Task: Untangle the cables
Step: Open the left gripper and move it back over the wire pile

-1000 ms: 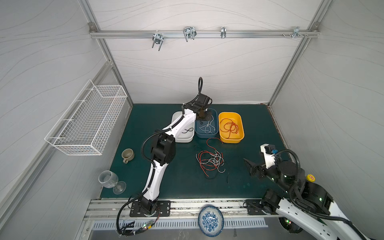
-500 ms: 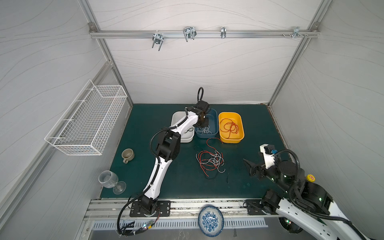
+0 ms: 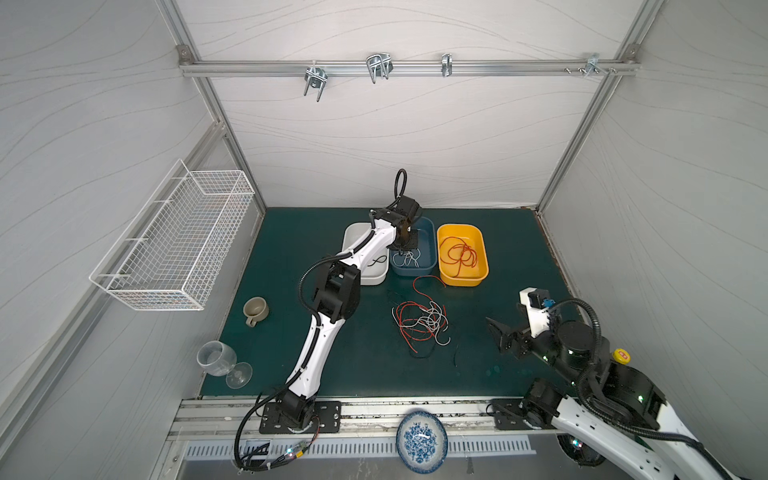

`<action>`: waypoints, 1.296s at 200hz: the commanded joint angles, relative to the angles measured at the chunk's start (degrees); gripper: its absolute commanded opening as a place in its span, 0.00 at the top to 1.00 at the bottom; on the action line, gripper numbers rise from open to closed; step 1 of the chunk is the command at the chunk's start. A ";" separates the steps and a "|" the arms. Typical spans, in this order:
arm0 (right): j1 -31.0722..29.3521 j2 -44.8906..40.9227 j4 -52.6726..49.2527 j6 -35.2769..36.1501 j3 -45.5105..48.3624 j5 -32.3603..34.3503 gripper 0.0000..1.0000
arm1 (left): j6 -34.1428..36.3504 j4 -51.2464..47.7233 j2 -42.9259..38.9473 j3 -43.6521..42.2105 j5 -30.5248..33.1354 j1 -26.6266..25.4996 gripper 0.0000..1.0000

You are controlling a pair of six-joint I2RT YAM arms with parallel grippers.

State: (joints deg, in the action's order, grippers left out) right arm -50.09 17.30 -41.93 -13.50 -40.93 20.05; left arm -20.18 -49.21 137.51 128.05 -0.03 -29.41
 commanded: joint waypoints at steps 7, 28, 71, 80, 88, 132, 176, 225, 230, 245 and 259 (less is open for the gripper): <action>0.51 0.28 1.50 0.84 0.45 -0.80 0.01 | -0.34 -1.24 0.22 3.92 -0.55 -0.12 0.75; 0.56 0.26 1.39 0.61 0.42 -0.80 0.01 | -0.25 -2.61 0.12 5.54 -0.89 -0.12 0.70; 0.58 0.84 0.96 -0.85 0.45 -0.52 0.01 | 0.40 -4.32 -5.15 5.56 -0.37 -0.12 0.58; 0.52 1.01 0.80 -1.14 0.52 -0.75 0.01 | 0.38 -4.40 -7.03 4.48 0.02 -0.12 0.55; 0.59 1.29 0.80 -1.18 0.58 -1.22 0.01 | 0.35 -4.30 -8.66 3.33 0.12 -0.12 0.51; 0.60 1.86 1.32 -1.40 0.92 -2.39 0.01 | -1.37 -0.86 -22.85 -10.69 -0.22 -0.17 0.41; 0.59 1.95 1.98 -1.46 1.63 -3.28 0.01 | -2.42 2.96 -39.52 -28.99 -0.55 -0.32 0.32; 0.62 5.49 1.53 -1.95 1.32 -3.68 0.01 | -1.34 2.82 -59.09 -47.30 1.97 -1.32 0.25; 0.61 6.09 1.35 -2.36 1.27 -3.47 0.01 | -1.12 2.60 -61.47 -49.16 2.28 -1.34 0.25; 0.63 7.82 1.32 -2.96 1.01 -3.22 0.01 | -0.91 1.35 -67.99 -54.55 4.25 -1.62 0.23; 0.77 9.05 2.01 -2.77 0.92 -3.89 0.01 | -0.84 0.54 -74.22 -59.62 6.58 -1.86 0.18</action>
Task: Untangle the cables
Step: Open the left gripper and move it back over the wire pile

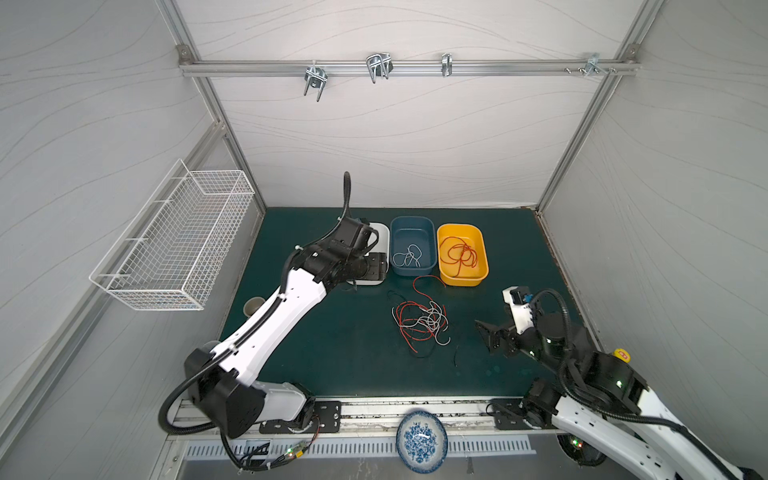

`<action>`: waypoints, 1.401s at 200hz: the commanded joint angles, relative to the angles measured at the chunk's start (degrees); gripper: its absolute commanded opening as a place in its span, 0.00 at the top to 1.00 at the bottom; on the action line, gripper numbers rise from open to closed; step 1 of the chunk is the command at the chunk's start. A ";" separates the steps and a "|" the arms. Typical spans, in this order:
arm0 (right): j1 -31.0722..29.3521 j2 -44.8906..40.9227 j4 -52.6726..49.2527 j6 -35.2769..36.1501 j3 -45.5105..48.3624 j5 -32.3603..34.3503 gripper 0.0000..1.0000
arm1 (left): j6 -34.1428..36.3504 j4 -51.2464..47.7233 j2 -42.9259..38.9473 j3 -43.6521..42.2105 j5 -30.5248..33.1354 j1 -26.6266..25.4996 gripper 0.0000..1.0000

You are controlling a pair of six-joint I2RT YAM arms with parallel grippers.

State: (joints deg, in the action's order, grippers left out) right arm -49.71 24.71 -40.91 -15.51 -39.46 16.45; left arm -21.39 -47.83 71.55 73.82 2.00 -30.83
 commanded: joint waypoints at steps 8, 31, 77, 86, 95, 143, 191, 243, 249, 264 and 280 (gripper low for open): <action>0.39 2.19 1.57 -0.28 -0.62 -0.62 0.01 | 0.32 -1.25 -11.87 -8.18 6.27 -0.38 0.14; 0.49 3.55 2.77 -0.12 -0.97 -0.91 0.01 | -0.33 -0.61 -21.70 -16.18 8.62 -0.50 0.00; 0.49 9.69 8.82 -11.64 1.19 -4.83 0.01 | -0.25 1.78 -30.72 -25.35 10.34 -0.54 0.00; 0.35 12.28 10.58 -13.03 1.40 -6.44 0.01 | -0.72 1.63 -30.53 -25.12 11.03 -0.47 0.00; 0.19 14.77 11.97 -14.31 1.49 -6.92 0.01 | -0.93 2.33 -30.15 -25.54 11.60 -0.51 0.00; -0.09 23.84 21.29 -19.39 4.20 -5.69 0.01 | -1.03 1.03 -26.69 -24.95 13.20 -0.47 0.00; -0.11 33.84 28.83 -22.61 3.20 -6.75 0.08 | -0.80 1.97 -28.26 -25.74 12.57 -0.53 0.00; -0.04 44.52 31.42 -23.73 -1.00 -8.65 0.29 | -0.50 2.31 -28.28 -25.80 12.33 -0.47 0.00; -0.06 45.39 31.84 -23.69 -1.27 -8.48 0.30 | -0.52 2.32 -28.37 -25.85 12.34 -0.46 0.00; 0.05 47.69 33.30 -23.46 -1.61 -8.60 0.34 | -0.50 2.30 -28.56 -25.84 12.32 -0.51 0.00; 0.29 50.45 33.53 -23.02 -2.57 -8.83 0.40 | -0.45 2.39 -28.59 -25.92 12.00 -0.54 0.00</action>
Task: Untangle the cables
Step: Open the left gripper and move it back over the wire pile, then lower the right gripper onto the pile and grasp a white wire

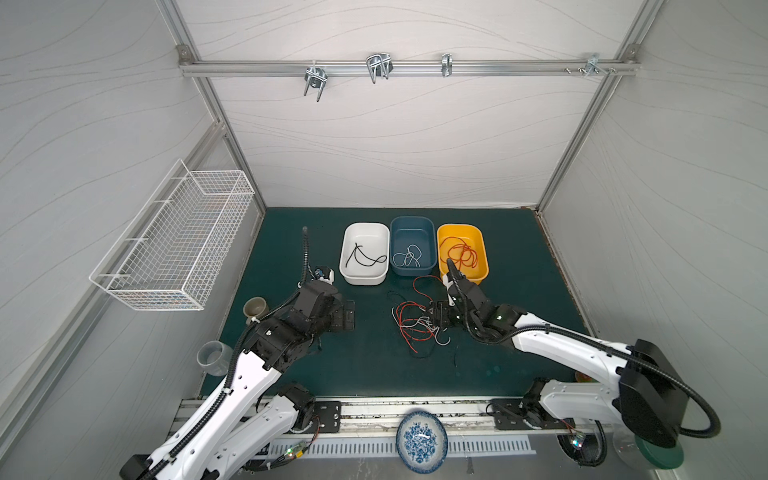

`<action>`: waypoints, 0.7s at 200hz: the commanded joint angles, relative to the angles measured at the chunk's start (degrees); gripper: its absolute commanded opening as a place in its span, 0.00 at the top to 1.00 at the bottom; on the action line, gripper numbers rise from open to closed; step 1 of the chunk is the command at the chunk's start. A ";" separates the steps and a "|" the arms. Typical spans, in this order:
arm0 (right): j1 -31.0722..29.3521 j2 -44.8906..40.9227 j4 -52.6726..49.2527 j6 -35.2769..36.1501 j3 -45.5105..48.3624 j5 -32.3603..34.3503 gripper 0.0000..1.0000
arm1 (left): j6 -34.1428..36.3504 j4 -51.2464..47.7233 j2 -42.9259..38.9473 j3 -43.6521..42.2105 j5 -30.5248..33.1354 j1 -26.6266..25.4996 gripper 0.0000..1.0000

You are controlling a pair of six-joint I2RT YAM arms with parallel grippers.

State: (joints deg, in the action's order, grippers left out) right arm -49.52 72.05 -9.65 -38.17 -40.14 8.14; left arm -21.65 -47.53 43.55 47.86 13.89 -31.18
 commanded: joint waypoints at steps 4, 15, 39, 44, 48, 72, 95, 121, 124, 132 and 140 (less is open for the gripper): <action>0.23 3.72 2.26 -0.24 -2.13 -0.73 0.41 | -0.17 2.09 -0.64 0.04 0.09 -0.19 0.00; 0.28 5.05 2.35 -0.19 -2.41 -0.95 0.44 | -0.15 2.02 -0.71 0.05 0.04 -0.18 0.00; 0.38 6.77 3.47 0.00 -2.43 -0.96 0.52 | -0.07 2.13 -0.72 -0.04 -0.27 -0.12 0.00; 0.45 7.16 3.62 0.00 -2.53 -0.85 0.53 | -0.06 2.17 -0.69 -0.04 -0.43 -0.17 0.00; 0.49 7.42 3.66 0.09 -2.61 -0.85 0.54 | -0.06 2.18 -0.74 -0.12 -0.48 -0.13 0.00; 1.30 9.03 4.14 0.70 -3.03 -1.25 0.58 | -0.06 2.35 -0.75 -0.21 -0.76 -0.18 0.00; 2.17 10.41 4.59 1.37 -3.01 -1.72 0.64 | 0.09 2.53 -0.57 -0.29 -1.29 -0.17 0.00; 2.75 11.92 4.90 1.92 -3.27 -2.98 0.69 | 0.20 2.68 -0.29 -0.31 -1.56 -0.17 0.00; 2.77 12.16 4.89 2.00 -3.39 -3.15 0.69 | 0.20 2.64 -0.22 -0.32 -1.53 -0.13 0.00; 2.78 12.53 4.78 2.35 -3.46 -3.29 0.71 | 0.20 2.62 -0.21 -0.18 -1.67 -0.18 0.00; 2.76 12.91 4.73 2.47 -3.61 -3.48 0.72 | 0.23 2.70 -0.22 -0.13 -1.80 -0.19 0.00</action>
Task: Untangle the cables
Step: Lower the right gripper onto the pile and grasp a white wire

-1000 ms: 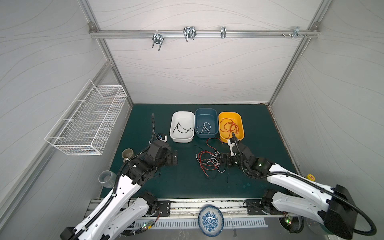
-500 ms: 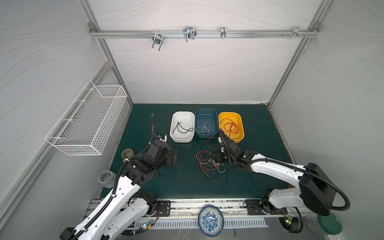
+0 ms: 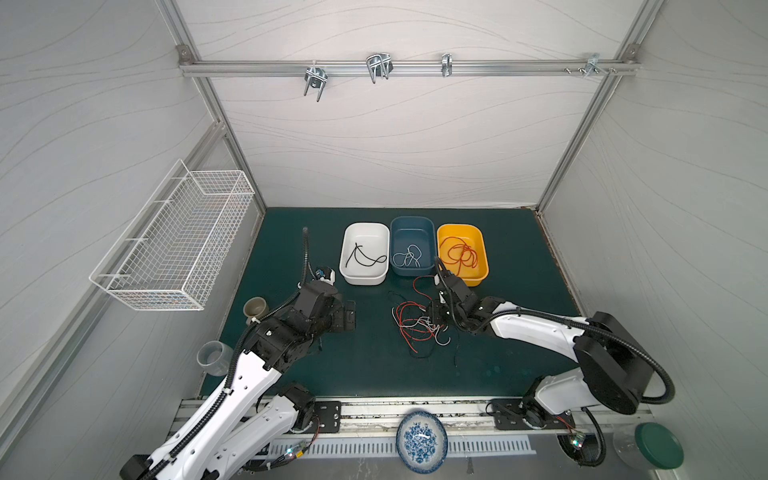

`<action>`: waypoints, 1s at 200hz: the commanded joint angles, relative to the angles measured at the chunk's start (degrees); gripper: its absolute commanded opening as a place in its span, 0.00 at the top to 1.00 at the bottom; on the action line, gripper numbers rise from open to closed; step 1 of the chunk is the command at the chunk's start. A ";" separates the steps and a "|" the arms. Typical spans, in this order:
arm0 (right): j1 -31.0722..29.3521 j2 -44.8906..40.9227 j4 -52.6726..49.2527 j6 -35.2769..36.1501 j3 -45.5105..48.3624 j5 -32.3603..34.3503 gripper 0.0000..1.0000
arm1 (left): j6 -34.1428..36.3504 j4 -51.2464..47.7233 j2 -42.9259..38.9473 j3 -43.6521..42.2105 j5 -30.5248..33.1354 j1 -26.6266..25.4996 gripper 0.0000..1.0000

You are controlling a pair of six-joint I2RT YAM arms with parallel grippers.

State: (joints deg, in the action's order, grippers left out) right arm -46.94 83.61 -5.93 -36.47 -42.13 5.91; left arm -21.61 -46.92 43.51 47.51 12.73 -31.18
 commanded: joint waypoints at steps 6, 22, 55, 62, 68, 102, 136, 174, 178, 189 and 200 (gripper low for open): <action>0.22 1.47 1.01 0.87 -1.64 -1.29 0.72 | 0.25 2.09 -0.12 0.14 -0.67 -0.16 0.00; 0.26 1.86 1.18 1.39 -1.75 -1.32 0.76 | 0.23 2.09 -0.16 0.16 -0.78 -0.13 0.01; 0.52 2.87 1.89 2.07 -1.70 -1.55 0.82 | 0.33 2.18 -0.05 0.03 -0.83 -0.11 0.01; 0.64 3.33 1.89 2.21 -1.79 -1.69 0.82 | 0.34 2.14 -0.02 0.04 -0.79 -0.16 0.01; 0.71 3.58 1.89 2.35 -1.89 -1.71 0.83 | 0.34 2.18 -0.02 0.17 -0.93 -0.20 0.01; 1.33 4.45 2.48 2.95 -1.90 -1.39 0.78 | 0.42 2.22 -0.04 0.04 -1.10 -0.19 0.01; 1.70 4.50 3.51 3.50 -1.91 -1.01 0.73 | 0.42 2.26 -0.18 0.04 -1.14 -0.17 0.01; 2.10 5.32 3.64 3.83 -2.44 -1.12 0.80 | 0.51 2.35 0.02 0.05 -1.25 -0.13 0.01; 2.13 5.32 3.71 3.80 -2.44 -1.08 0.81 | 0.51 2.36 -0.07 0.09 -1.23 -0.19 0.01; 2.18 5.26 3.69 3.90 -2.55 -1.24 0.86 | 0.51 2.36 -0.08 0.02 -1.23 -0.13 0.01; 2.11 5.20 3.19 4.31 -2.85 -1.15 0.90 | 0.51 2.36 -0.07 0.05 -1.26 -0.17 0.01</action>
State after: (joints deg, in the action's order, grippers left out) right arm -45.19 88.23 -3.05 -32.93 -43.24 4.82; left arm -21.41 -46.44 43.59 47.42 11.55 -31.18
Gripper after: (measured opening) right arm 0.135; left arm 0.994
